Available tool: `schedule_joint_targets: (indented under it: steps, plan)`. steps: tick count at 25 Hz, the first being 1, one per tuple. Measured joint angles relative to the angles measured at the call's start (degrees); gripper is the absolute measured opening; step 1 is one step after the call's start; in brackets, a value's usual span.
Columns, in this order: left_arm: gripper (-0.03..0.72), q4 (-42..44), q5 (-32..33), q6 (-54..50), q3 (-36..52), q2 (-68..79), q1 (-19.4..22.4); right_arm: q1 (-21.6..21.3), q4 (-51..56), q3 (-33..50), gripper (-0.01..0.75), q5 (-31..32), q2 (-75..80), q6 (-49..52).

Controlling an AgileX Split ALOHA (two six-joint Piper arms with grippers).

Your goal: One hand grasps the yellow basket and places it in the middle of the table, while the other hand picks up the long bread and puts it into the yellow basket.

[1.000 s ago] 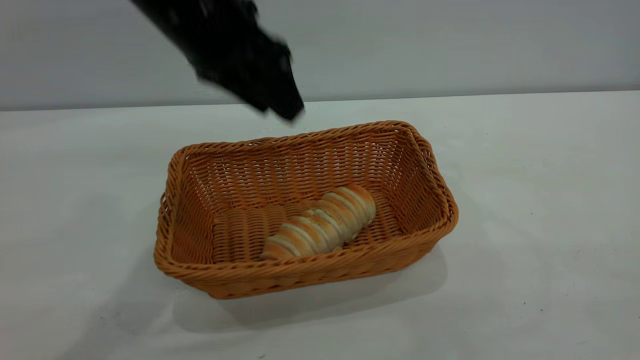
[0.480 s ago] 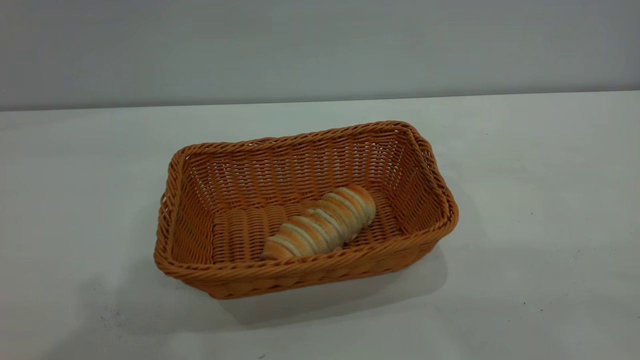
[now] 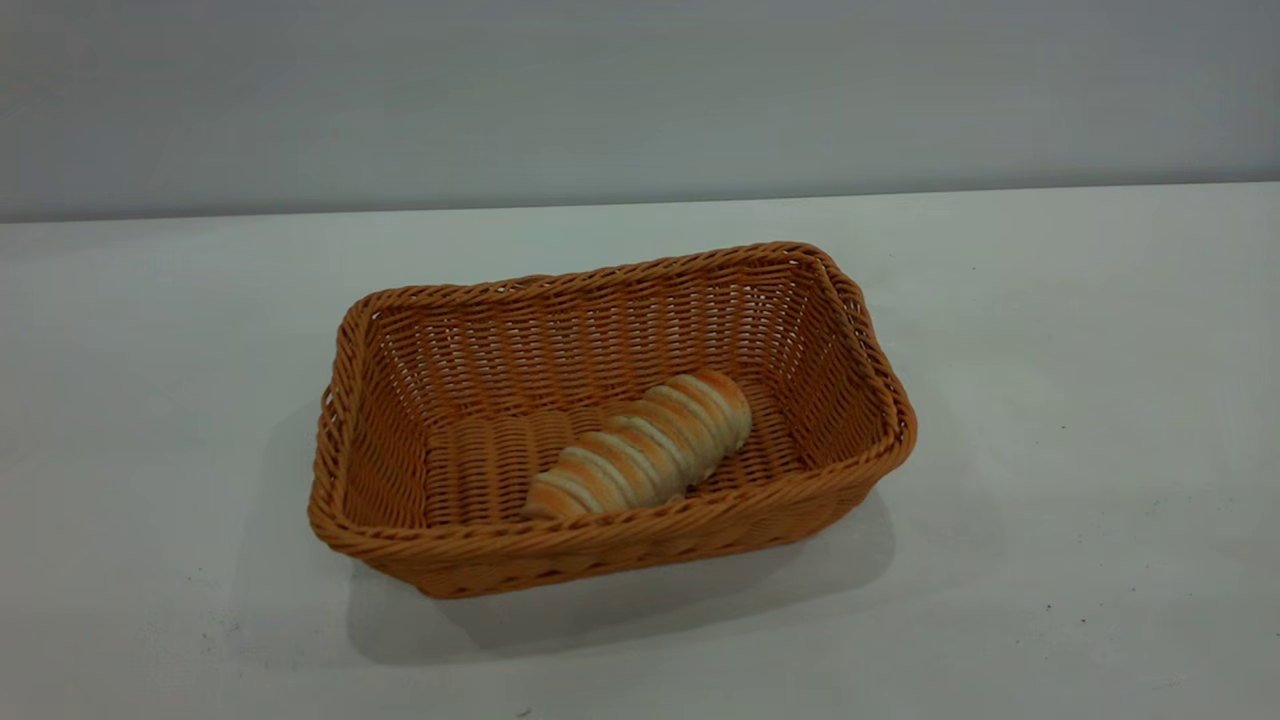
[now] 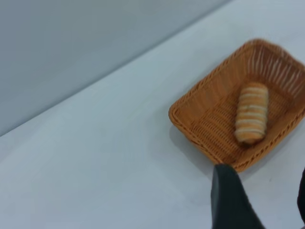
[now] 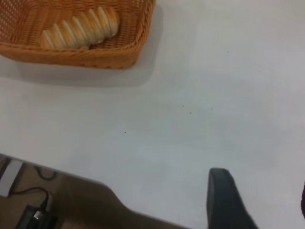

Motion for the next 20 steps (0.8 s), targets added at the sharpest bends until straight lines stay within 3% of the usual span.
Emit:
schedule_joint_targets:
  steps: [7, 20]
  plan:
    - [0.42, -0.18, 0.01, -2.25, 16.75, -21.01, 0.0, 0.0, 0.0, 0.0, 0.369, 0.0, 0.0, 0.0]
    - [0.418, -3.03, -0.33, -2.19, 35.89, -34.17, -0.06, -0.05, 0.0, 0.0, 0.368, 0.0, 0.0, -0.19]
